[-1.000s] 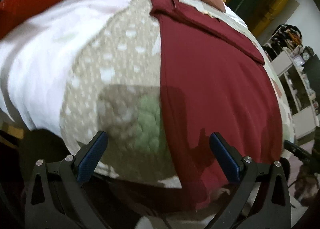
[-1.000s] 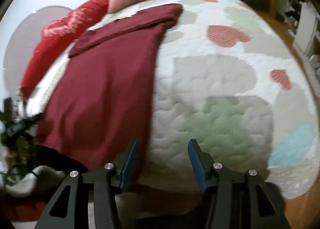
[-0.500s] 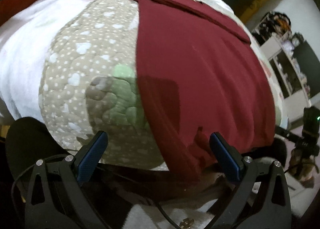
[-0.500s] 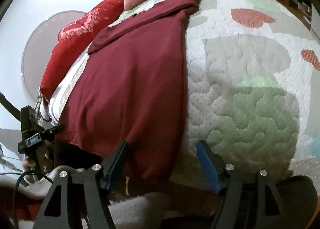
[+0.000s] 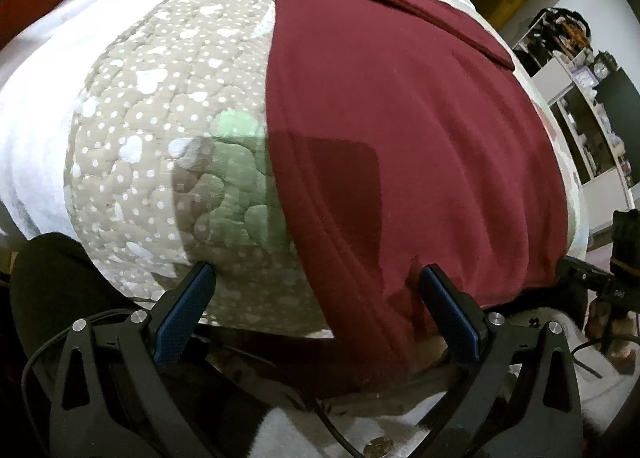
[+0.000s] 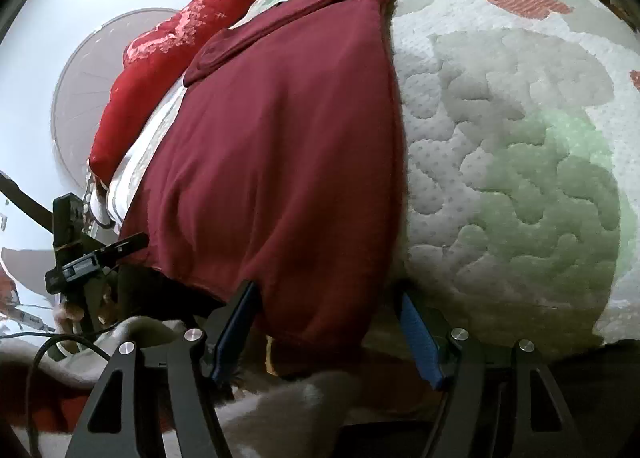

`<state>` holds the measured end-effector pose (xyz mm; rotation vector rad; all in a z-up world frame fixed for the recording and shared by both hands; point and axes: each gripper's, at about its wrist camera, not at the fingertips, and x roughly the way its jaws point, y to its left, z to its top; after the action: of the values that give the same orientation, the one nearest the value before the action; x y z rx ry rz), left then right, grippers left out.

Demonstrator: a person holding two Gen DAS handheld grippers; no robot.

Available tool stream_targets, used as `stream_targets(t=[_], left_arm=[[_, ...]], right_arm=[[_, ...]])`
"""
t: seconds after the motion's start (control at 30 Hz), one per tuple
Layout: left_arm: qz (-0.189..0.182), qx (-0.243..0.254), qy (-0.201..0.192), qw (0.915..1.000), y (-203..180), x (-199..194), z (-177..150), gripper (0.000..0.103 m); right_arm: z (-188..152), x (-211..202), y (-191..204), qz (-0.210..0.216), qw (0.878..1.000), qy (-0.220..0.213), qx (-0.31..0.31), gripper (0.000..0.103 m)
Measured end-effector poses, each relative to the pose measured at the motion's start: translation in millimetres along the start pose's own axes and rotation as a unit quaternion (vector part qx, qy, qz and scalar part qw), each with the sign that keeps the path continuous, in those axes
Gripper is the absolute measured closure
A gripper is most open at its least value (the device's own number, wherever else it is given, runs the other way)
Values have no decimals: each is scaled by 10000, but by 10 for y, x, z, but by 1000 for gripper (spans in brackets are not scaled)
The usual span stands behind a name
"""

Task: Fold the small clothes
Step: 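Grasp the shirt hem with the right tool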

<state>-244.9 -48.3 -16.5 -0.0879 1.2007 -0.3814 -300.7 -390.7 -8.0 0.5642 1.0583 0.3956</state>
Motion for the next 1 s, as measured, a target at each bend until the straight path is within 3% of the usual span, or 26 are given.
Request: stream_targets(t=[0.3, 0.57, 0.87, 1.0], left_arm=[[113, -27, 127, 9999, -43, 125, 24, 1], [175, -17, 175, 9997, -81, 179, 48, 1], [89, -58, 230, 9997, -59, 209, 36, 5], [61, -73, 231, 9997, -57, 209, 35, 19]], right_arm=[[-41, 39, -66, 298, 9993, 35, 204, 35], [-44, 55, 15, 271, 9995, 126, 73, 36], [1, 124, 200, 408, 9984, 199, -338, 64], [34, 106, 314, 462, 9972, 132, -565, 77]])
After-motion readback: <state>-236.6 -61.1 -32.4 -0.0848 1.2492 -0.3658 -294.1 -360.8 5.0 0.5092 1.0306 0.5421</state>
